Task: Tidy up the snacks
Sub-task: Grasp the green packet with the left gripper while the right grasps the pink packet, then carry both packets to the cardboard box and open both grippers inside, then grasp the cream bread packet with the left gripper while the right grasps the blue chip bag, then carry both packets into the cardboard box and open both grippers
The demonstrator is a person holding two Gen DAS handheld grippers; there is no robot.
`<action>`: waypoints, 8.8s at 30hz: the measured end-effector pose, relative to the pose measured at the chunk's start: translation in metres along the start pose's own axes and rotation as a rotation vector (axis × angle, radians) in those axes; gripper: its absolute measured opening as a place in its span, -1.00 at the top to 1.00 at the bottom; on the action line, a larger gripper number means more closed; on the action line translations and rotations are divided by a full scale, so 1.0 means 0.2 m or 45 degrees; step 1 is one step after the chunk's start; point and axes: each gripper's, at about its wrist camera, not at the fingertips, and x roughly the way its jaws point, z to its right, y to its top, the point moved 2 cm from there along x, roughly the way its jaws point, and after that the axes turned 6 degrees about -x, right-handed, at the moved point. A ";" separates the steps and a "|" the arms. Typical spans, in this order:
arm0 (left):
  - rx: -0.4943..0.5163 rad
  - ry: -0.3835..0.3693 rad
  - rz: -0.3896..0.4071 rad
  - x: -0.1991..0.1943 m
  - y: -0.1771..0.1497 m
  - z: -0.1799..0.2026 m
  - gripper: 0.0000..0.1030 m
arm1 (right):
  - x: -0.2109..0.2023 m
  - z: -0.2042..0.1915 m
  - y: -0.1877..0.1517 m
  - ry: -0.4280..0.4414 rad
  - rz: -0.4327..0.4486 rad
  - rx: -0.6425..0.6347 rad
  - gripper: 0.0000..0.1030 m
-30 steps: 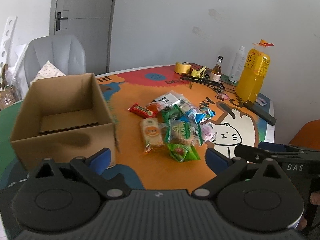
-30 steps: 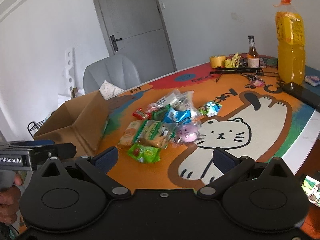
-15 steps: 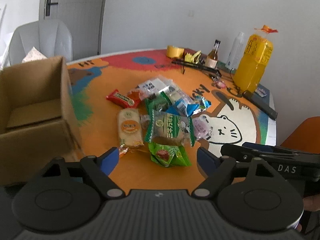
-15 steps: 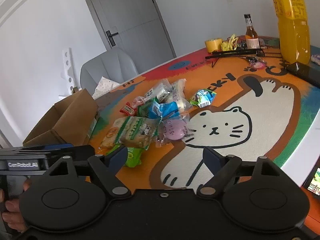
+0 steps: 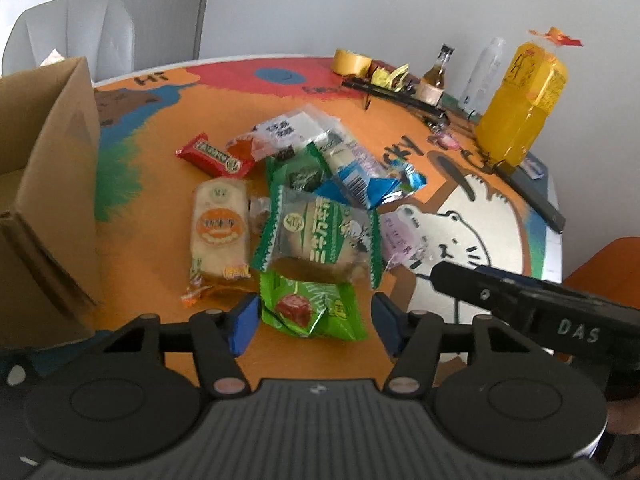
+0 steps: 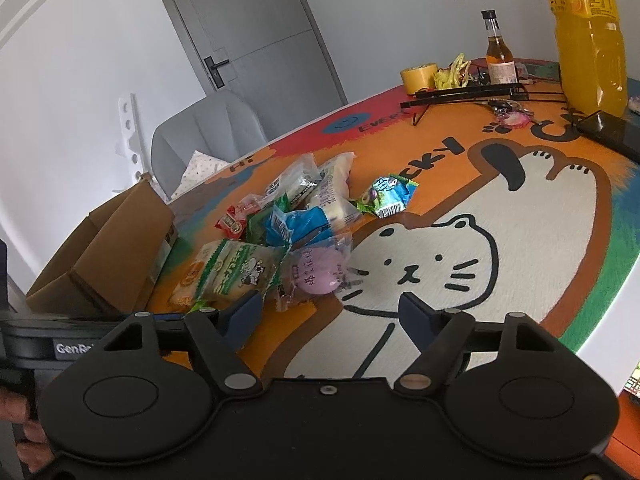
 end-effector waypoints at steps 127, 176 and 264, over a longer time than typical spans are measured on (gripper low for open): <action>-0.397 0.449 0.582 -0.99 0.11 -0.92 -1.00 | 0.18 -1.06 0.32 0.246 0.132 -0.423 -0.90; -0.003 0.031 0.251 -0.35 0.10 -0.19 -0.32 | -0.05 -0.26 0.08 -0.134 0.026 -0.057 -0.34; -0.150 0.243 0.461 -0.59 0.33 -0.59 0.34 | 0.22 -0.77 0.37 0.175 0.165 -0.301 0.47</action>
